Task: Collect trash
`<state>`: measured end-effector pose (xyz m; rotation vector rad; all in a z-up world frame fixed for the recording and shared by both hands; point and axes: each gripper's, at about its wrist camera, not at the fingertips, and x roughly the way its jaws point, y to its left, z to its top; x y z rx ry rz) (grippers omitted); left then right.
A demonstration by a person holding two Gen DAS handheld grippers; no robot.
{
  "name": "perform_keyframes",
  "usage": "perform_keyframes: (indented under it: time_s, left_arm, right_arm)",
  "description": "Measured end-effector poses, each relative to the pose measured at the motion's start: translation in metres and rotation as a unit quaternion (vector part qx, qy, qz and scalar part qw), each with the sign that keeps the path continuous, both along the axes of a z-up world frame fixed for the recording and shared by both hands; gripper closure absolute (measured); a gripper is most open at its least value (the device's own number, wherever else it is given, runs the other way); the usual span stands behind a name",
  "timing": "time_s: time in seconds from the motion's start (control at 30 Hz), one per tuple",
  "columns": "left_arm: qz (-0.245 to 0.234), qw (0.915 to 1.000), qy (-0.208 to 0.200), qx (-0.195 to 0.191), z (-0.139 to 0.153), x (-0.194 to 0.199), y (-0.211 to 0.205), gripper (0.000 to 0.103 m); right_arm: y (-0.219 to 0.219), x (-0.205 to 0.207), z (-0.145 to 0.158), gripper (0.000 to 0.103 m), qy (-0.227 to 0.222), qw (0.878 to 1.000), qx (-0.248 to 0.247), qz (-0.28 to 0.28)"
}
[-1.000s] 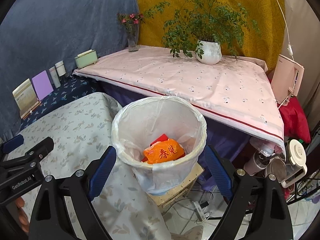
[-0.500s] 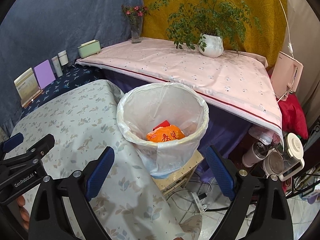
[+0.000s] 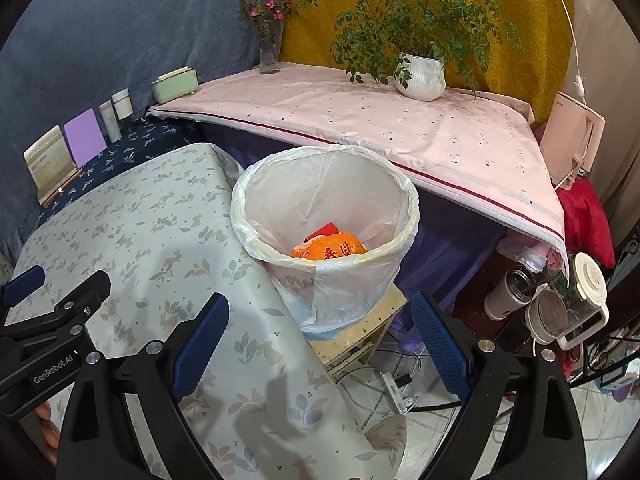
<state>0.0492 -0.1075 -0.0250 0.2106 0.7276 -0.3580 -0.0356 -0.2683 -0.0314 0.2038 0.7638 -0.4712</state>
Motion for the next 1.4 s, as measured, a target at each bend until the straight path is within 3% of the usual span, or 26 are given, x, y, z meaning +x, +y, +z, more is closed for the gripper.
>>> perform_keyframes:
  time_s: [1.4]
  left_arm:
    - [0.015, 0.9993, 0.034, 0.008, -0.021, 0.008, 0.002, 0.007]
  right_arm:
    - [0.012, 0.006, -0.016, 0.015, 0.014, 1.0, -0.01, 0.007]
